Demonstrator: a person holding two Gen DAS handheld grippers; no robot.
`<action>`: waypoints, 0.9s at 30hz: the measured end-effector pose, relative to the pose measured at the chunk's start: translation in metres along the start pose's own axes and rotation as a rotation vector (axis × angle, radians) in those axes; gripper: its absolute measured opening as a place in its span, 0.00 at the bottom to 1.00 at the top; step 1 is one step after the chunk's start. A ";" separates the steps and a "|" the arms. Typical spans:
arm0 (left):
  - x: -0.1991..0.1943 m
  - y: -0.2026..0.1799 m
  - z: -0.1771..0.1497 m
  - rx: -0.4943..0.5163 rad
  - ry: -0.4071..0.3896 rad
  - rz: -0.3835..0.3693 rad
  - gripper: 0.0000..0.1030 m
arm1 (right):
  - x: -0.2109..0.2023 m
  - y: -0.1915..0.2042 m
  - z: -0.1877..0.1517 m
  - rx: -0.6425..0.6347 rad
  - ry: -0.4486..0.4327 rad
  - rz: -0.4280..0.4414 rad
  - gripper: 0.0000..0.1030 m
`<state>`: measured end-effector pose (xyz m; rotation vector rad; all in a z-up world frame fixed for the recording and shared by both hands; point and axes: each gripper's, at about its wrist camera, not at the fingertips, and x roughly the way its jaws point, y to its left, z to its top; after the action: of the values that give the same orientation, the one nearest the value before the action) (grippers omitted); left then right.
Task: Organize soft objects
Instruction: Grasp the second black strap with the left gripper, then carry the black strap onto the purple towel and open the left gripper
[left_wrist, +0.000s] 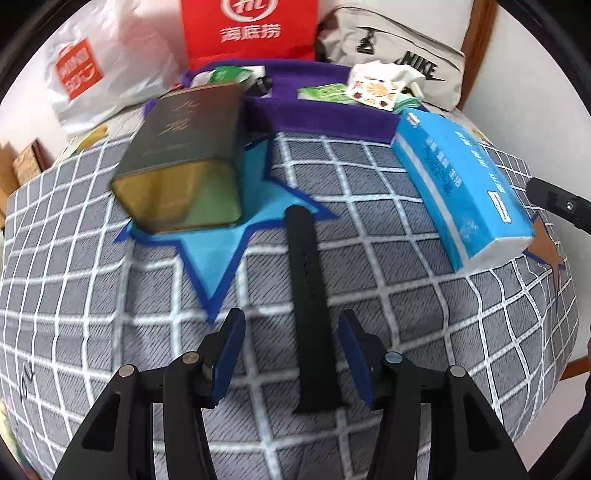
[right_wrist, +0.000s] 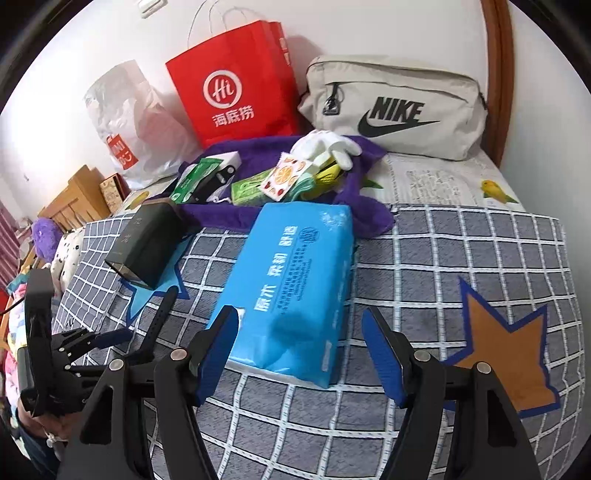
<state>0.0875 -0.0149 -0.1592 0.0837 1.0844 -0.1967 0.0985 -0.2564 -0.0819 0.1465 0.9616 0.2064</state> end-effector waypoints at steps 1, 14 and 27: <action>0.003 -0.006 0.001 0.032 -0.014 0.022 0.43 | 0.002 0.003 0.000 -0.005 0.002 0.004 0.67; -0.011 0.000 0.017 0.030 -0.055 -0.145 0.19 | 0.004 0.001 -0.003 -0.006 0.015 0.004 0.67; -0.036 0.005 0.070 0.061 -0.137 -0.147 0.19 | 0.013 0.007 0.035 -0.050 -0.005 0.018 0.67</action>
<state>0.1328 -0.0173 -0.0946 0.0446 0.9482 -0.3635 0.1342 -0.2480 -0.0711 0.1096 0.9499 0.2468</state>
